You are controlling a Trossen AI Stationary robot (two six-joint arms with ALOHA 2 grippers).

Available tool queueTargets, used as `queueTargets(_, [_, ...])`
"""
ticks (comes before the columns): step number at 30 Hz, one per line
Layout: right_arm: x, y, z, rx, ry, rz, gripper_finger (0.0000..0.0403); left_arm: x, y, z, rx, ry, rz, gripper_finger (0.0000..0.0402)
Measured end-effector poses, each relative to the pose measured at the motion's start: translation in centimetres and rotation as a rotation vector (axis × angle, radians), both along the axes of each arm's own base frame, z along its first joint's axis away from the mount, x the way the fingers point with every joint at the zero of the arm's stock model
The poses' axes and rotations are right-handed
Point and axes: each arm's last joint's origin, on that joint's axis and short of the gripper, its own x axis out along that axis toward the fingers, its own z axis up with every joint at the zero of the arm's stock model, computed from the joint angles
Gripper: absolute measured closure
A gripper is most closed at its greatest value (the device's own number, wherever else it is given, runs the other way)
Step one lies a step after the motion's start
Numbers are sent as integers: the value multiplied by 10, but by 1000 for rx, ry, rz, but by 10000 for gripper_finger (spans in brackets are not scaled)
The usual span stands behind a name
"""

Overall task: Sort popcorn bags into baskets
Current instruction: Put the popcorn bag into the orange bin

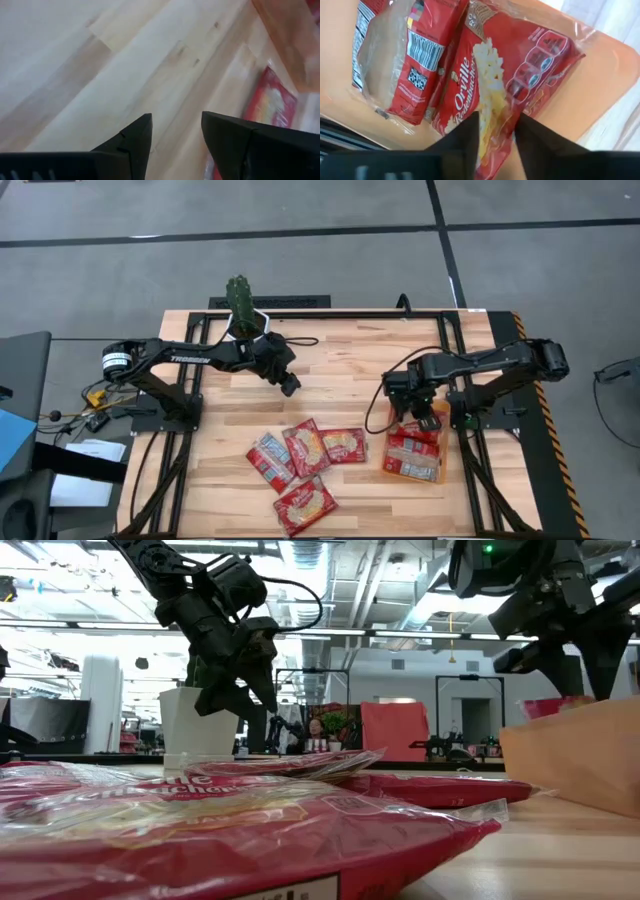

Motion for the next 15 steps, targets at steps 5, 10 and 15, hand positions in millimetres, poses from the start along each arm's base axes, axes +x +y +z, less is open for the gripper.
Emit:
queueTargets(5, [-2, -2, 13, 0, -43, -73, 199, 1, -5, 1, -96, -43, -149, 234])
queueTargets(10, [-3, -3, 50, -21, -196, -168, 179, -5, -19, 18, -338, -138, -340, 254])
queueTargets(15, [1, -3, 81, 10, -376, -355, 186, -25, -54, 40, -225, -81, -420, 308])
